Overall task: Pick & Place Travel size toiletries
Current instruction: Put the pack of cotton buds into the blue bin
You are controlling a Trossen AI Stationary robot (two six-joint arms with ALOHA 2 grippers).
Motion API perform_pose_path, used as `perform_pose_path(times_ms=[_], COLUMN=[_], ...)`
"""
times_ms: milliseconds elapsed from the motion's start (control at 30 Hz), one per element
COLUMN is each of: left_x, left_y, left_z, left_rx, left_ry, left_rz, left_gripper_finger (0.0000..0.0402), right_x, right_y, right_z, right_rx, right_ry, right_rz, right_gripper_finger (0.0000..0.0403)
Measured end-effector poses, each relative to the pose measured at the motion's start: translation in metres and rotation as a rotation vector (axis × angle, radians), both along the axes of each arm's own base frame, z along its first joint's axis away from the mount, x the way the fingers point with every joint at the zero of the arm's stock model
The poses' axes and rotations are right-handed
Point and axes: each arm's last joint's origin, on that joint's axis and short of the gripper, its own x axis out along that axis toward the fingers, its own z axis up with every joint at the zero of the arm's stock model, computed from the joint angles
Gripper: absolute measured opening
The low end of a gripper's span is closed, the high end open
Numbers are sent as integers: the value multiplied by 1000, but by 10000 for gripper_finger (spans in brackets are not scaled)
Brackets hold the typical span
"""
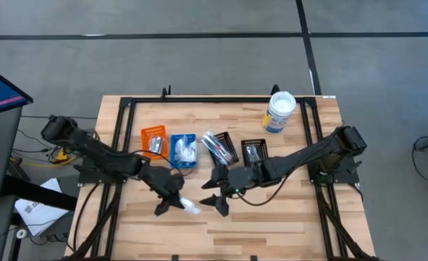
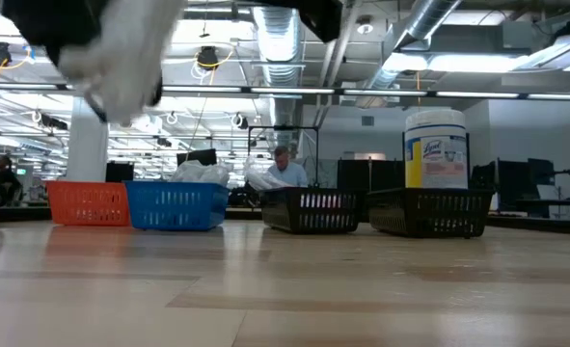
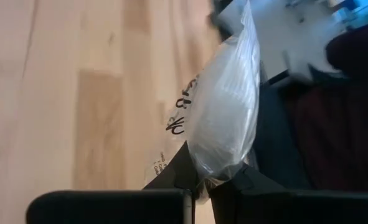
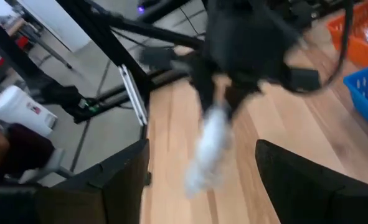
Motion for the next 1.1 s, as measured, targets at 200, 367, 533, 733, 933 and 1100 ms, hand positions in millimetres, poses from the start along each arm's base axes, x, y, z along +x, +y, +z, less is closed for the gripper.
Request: perform_pose_path(times_ms=[200, 367, 533, 733, 933, 1100], left_x=[16, 22, 28, 39, 42, 42], left_y=[4, 0, 1, 12, 21, 21], left_z=[-5, 4, 14, 28, 29, 29], left_rx=[12, 44, 102, 113, 111, 111], left_ry=[27, -39, -112, -170, -167, -167], left_rz=[22, -12, 3, 24, 39, 41], left_gripper_finger=[10, 10, 10, 10, 10, 10], right_x=[0, -2, -1, 0, 1, -3], right_y=[-4, -4, -5, -9, -12, -14], right_z=[1, -8, -8, -7, -7, -14], right_rx=[50, 82, 95, 98, 98, 99], right_ry=[55, 143, 142, 136, 138, 218], right_rz=[-19, -47, -54, -64, -71, -97], right_gripper_finger=[285, 285, 285, 285, 285, 244])
